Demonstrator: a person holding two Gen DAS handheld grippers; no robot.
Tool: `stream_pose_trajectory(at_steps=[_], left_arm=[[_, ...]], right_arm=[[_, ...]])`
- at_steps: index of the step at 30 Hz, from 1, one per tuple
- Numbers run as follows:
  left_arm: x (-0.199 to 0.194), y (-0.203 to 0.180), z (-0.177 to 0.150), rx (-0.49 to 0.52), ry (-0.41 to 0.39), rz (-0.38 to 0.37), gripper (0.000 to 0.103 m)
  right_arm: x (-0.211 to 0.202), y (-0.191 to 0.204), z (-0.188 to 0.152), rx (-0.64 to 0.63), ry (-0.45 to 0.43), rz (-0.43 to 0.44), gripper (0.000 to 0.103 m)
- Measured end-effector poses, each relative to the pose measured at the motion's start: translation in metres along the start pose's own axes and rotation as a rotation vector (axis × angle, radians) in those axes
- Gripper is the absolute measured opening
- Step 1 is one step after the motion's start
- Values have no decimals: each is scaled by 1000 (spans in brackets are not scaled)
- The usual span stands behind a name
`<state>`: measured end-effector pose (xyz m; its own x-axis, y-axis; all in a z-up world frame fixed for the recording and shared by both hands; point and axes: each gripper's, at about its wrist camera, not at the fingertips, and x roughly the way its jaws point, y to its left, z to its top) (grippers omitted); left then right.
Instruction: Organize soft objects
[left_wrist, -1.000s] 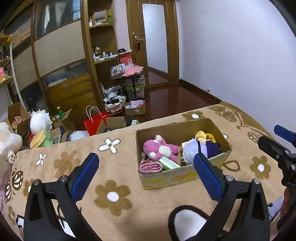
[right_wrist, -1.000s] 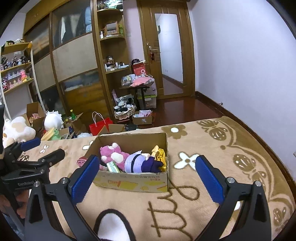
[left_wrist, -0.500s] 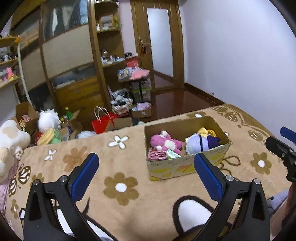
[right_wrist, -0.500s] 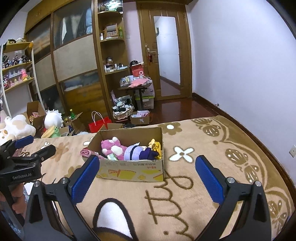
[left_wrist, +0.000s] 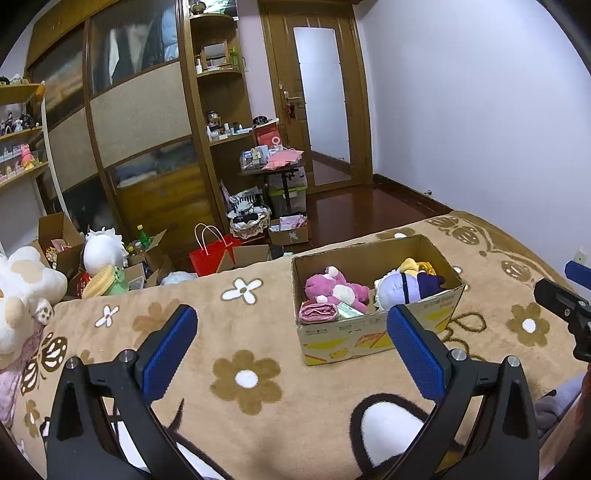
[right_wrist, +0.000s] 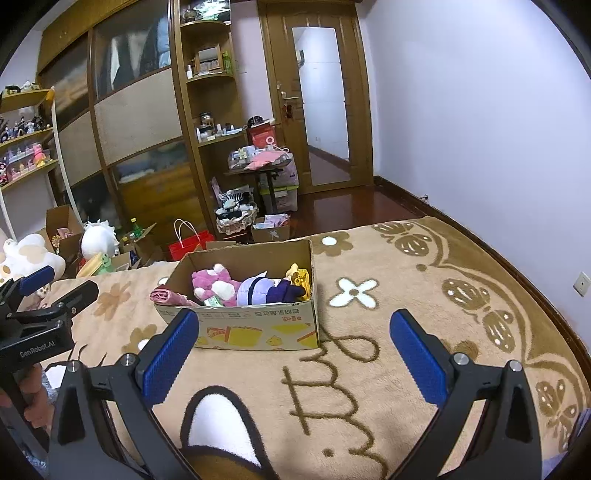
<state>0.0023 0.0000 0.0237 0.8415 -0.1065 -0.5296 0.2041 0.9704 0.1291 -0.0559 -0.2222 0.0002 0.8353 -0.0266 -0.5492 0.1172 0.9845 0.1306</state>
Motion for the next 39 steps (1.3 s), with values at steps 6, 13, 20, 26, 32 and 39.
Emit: stream_pose_trajectory(at_steps=[6,13,20,26,32,39], left_arm=[[5,-1,-2,11,2,-2,102],[11,0,-3,7,14,-8,102],[15,-1,-3,8,18,-2,102],[16,0,-4,9,10,8,102],[15,-1,-4,9,5,9,102],[14,-2,-3,13,7,1,102]], right_arm=[[2,-2,0,-1,2,-7,103],[9,-6,-1,-8,7,-14,103],[10,-5,-2,-7,7,-16,103],[12,-5,-1,-8,6,-17,103],[12,-5,-1,-8,5,-16,103],[12,-5,-1,-8,5,-17,103]])
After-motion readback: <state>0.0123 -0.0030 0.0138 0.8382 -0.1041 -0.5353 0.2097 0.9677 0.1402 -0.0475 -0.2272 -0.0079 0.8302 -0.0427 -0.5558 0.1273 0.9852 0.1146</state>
